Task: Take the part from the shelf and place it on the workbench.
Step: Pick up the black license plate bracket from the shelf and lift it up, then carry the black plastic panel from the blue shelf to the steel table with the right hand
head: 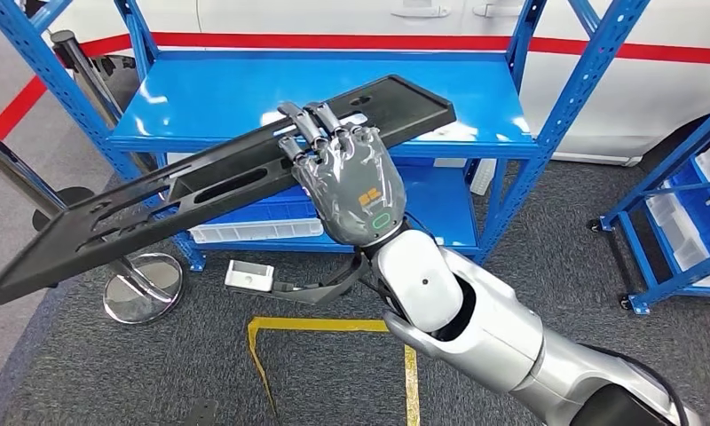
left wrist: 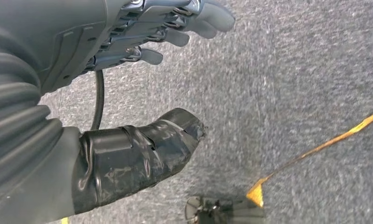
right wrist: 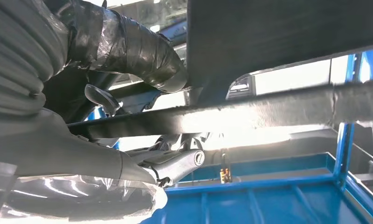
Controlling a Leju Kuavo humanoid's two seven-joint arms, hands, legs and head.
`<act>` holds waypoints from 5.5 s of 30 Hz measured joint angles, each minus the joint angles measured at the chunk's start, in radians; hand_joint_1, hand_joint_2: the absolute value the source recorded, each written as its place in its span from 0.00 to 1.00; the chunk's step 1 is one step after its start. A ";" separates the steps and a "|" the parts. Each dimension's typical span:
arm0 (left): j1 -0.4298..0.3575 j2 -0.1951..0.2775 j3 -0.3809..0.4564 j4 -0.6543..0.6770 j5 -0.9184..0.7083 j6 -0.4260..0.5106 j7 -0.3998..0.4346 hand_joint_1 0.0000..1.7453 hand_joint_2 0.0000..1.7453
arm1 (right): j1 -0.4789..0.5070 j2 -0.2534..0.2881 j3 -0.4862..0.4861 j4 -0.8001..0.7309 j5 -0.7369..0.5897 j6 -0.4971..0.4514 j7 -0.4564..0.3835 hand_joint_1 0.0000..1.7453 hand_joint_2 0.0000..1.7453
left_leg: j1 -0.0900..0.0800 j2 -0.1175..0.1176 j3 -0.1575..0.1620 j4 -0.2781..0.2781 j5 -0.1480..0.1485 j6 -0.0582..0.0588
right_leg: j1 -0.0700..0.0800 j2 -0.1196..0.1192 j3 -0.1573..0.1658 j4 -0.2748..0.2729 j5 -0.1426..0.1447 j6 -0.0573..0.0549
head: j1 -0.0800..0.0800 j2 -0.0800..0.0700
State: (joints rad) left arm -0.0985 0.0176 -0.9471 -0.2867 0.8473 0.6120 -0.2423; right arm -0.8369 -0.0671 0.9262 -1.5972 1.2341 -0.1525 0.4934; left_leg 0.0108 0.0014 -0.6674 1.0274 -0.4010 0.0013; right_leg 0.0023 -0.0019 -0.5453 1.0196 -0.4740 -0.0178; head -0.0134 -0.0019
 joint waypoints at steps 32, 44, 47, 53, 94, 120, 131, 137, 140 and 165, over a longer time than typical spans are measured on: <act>0.001 0.007 -0.002 0.000 0.024 -0.006 -0.001 0.00 1.00 | 0.004 -0.005 0.000 -0.003 -0.004 -0.008 0.005 1.00 1.00 | -0.001 -0.006 -0.011 0.026 -0.038 -0.005 | 0.008 -0.002 -0.004 -0.023 0.026 -0.021 | -0.001 0.000; -0.004 0.032 -0.002 0.000 0.052 -0.056 -0.024 0.00 1.00 | 0.008 -0.005 0.000 -0.002 -0.034 0.008 0.008 1.00 1.00 | 0.003 -0.011 0.159 -0.012 -0.141 -0.011 | -0.003 -0.005 -0.160 0.021 0.133 0.012 | -0.003 0.000; -0.003 0.034 -0.002 0.000 0.055 -0.068 -0.028 0.00 1.00 | 0.008 -0.008 0.000 -0.004 -0.042 0.017 0.009 1.00 1.00 | 0.007 -0.004 0.144 -0.014 -0.116 0.013 | -0.006 -0.001 -0.176 0.053 0.106 0.026 | -0.002 0.000; -0.001 0.038 -0.002 0.000 0.055 -0.068 -0.031 0.00 1.00 | 0.014 -0.014 0.000 -0.006 -0.047 0.022 0.010 1.00 1.00 | 0.003 -0.016 0.089 -0.009 -0.069 0.025 | -0.012 0.002 -0.207 0.285 -0.047 0.033 | 0.000 0.000; 0.004 0.042 -0.010 0.001 0.032 -0.086 -0.039 0.00 1.00 | 0.014 -0.040 -0.001 -0.072 0.017 0.034 0.021 1.00 1.00 | 0.009 -0.051 -0.005 0.072 -0.069 -0.023 | -0.018 0.021 -0.045 0.024 0.020 -0.005 | -0.008 0.000; -0.054 0.044 -0.058 0.002 -0.072 -0.118 0.021 0.00 1.00 | 0.052 -0.157 -0.033 -0.193 0.035 0.099 0.072 1.00 1.00 | 0.006 -0.102 0.041 0.011 -0.033 0.002 | -0.021 0.067 -0.055 0.042 0.009 0.030 | -0.009 0.000; -0.083 0.051 -0.109 0.002 -0.138 -0.141 0.061 0.00 1.00 | 0.177 -0.238 -0.106 -0.296 0.049 0.118 0.125 1.00 1.00 | 0.003 -0.001 -0.045 0.195 -0.092 -0.015 | -0.008 -0.043 -0.054 0.028 0.020 -0.002 | -0.023 0.000; -0.091 0.051 -0.132 0.002 -0.147 -0.142 0.068 0.00 1.00 | 0.214 -0.272 -0.152 -0.350 0.055 0.121 0.137 1.00 1.00 | -0.024 0.042 0.052 -0.004 -0.036 0.027 | 0.002 -0.097 -0.050 0.023 0.017 0.013 | -0.022 0.000; -0.086 0.050 -0.136 0.002 -0.149 -0.144 0.071 0.00 1.00 | 0.226 -0.286 -0.159 -0.366 0.056 0.125 0.138 1.00 1.00 | -0.012 0.016 0.065 -0.027 -0.023 0.039 | -0.001 -0.051 -0.068 0.076 -0.023 0.029 | -0.018 0.000; -0.090 0.048 -0.143 -0.001 -0.188 -0.145 0.087 0.00 1.00 | 0.285 -0.317 -0.204 -0.427 0.055 0.128 0.147 1.00 1.00 | -0.021 0.049 0.019 0.029 -0.027 0.018 | -0.009 -0.067 -0.048 0.034 0.004 0.010 | -0.032 0.000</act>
State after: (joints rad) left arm -0.1884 0.0657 -1.0903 -0.2875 0.6589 0.4671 -0.1554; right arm -0.5524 -0.3841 0.7224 -2.0242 1.2890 -0.0244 0.6405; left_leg -0.0102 0.0506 -0.6487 1.0559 -0.4281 0.0196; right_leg -0.0062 -0.0691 -0.5936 1.0540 -0.4698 -0.0076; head -0.0451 -0.0019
